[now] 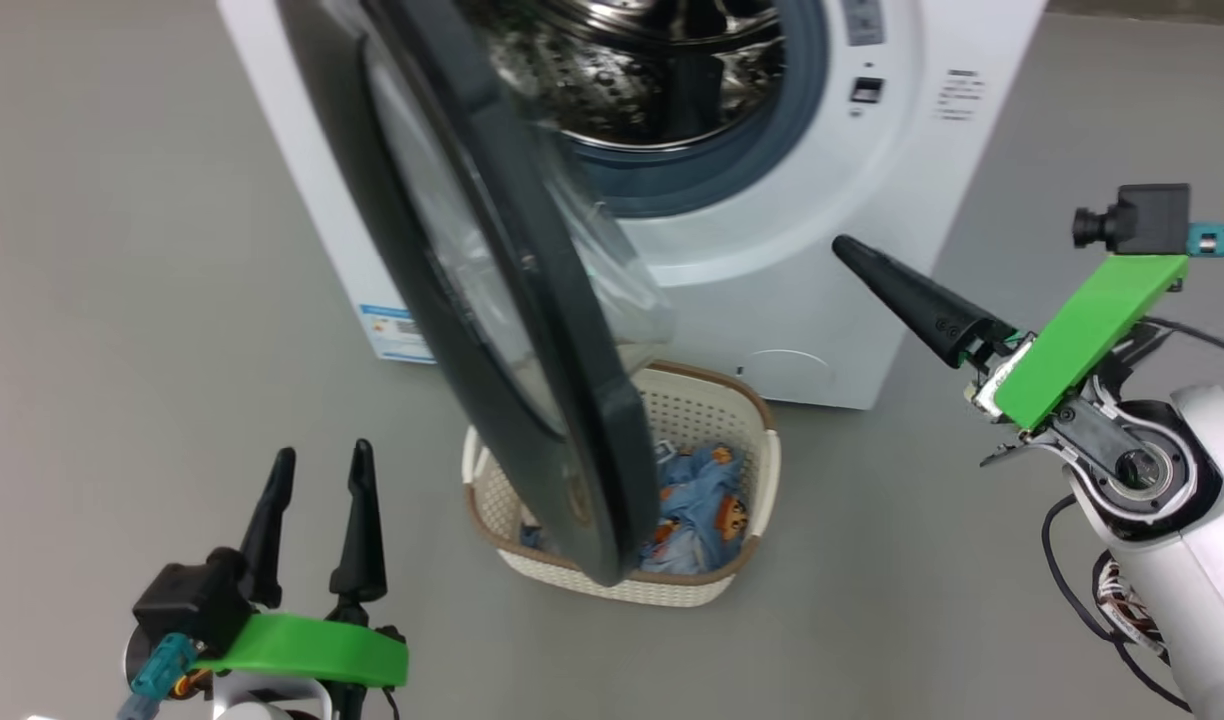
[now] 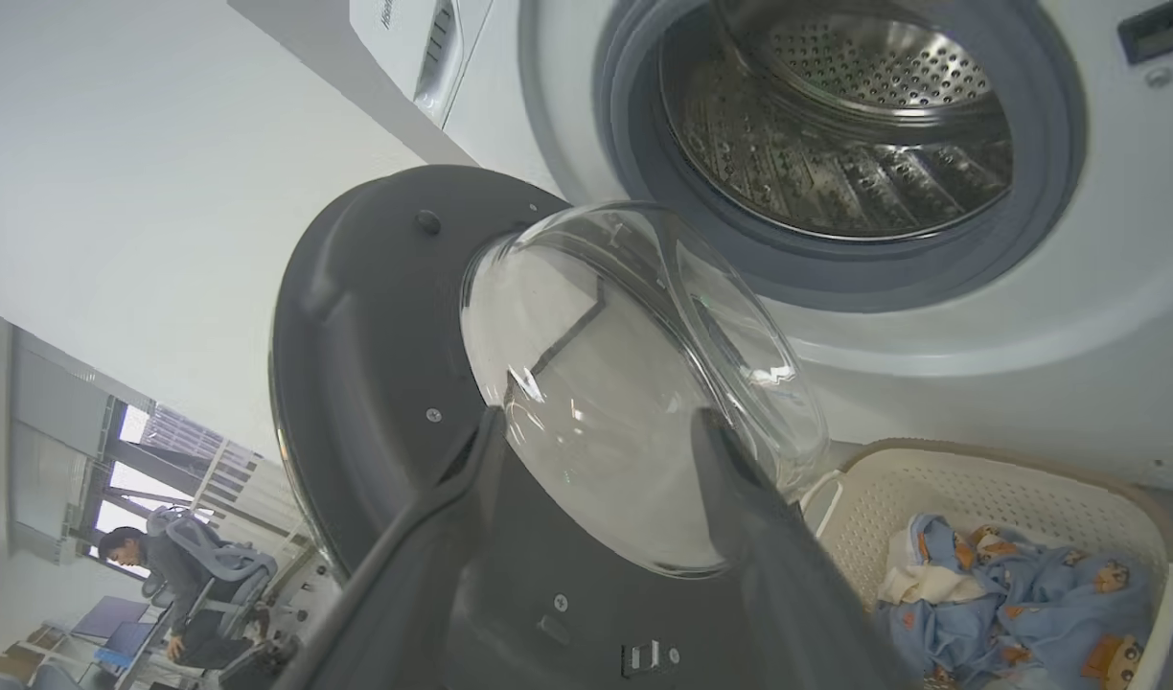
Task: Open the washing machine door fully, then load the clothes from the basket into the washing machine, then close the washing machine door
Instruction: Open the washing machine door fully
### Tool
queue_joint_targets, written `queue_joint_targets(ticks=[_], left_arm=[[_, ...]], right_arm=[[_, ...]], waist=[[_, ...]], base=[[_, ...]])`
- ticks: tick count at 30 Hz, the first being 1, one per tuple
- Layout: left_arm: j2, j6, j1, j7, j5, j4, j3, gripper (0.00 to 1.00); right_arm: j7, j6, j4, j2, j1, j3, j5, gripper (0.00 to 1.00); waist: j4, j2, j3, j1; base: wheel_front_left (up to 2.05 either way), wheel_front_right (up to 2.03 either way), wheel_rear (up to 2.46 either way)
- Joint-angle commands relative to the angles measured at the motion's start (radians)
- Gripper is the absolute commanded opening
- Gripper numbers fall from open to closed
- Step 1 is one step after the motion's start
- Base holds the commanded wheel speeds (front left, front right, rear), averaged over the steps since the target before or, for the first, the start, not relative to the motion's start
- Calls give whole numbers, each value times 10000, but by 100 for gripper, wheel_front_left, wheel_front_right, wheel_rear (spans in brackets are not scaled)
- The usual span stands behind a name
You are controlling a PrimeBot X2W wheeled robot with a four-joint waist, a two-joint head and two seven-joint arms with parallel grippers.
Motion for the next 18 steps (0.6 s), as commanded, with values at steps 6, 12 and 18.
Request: queue_joint_targets(ticks=[6, 12, 18], left_arm=[[285, 147, -195, -63, 133, -365, 503, 100], [355, 193, -48, -63, 137, -483, 559, 100], [435, 220, 110, -63, 127, -570, 550, 100]], right_arm=[[-1651, 46, -970, -429, 374, 492, -1337, 100], [-3256, 46, -1152, -911, 701, 917, -2162, 100], [-5340, 46, -897, -1446, 1305, 1248, -3010, 100]], waist=[[-978, -1, 48, 0], [-1320, -1, -34, 0], [-1560, -1, -139, 0]], base=[[0, 0, 0], [0, 0, 0], [0, 0, 0]])
